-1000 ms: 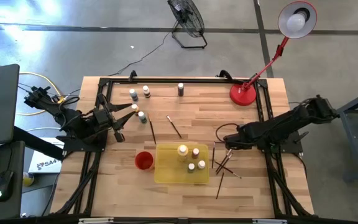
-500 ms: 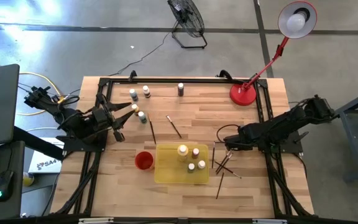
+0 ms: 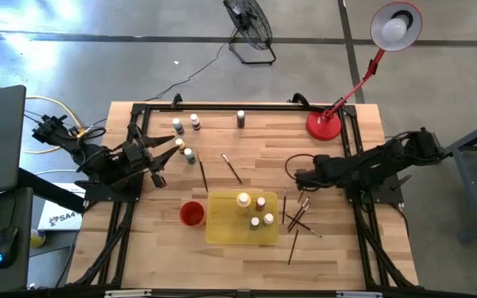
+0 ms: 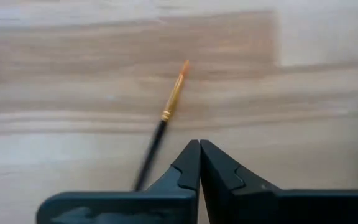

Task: Pick & Place Paint Supplies
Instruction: Put the golden paintbrush into the orange cup

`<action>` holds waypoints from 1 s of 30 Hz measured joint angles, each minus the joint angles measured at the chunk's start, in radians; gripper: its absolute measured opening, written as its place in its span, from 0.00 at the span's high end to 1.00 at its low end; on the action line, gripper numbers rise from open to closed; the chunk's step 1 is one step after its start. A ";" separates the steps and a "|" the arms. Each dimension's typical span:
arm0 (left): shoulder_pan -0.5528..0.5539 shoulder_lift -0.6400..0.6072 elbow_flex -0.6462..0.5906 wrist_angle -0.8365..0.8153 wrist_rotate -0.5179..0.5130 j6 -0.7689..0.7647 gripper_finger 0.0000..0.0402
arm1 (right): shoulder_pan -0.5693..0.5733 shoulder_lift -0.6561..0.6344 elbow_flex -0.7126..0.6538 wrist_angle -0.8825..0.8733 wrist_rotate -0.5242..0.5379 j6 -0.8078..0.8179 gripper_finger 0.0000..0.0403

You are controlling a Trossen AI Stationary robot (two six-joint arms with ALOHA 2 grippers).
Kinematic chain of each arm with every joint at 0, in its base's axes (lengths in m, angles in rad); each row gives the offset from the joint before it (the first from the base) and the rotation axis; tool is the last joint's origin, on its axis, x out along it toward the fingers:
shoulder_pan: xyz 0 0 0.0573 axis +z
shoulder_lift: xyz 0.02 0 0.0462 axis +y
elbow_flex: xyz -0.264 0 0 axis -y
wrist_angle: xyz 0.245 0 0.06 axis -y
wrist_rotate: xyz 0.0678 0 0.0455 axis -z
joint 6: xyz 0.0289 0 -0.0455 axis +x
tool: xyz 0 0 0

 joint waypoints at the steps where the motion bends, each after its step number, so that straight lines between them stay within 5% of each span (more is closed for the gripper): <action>1: 0.000 0.000 0.000 0.000 0.000 0.000 0.66 | -0.019 0.000 -0.002 0.028 0.000 -0.023 1.00; 19: 0.000 0.000 0.000 -0.006 -0.002 0.000 0.66 | -0.226 0.002 -0.022 0.288 0.032 -0.322 1.00; 30: 0.000 0.000 0.000 -0.005 -0.001 0.000 0.66 | -0.297 -0.023 0.002 0.227 0.000 -0.378 1.00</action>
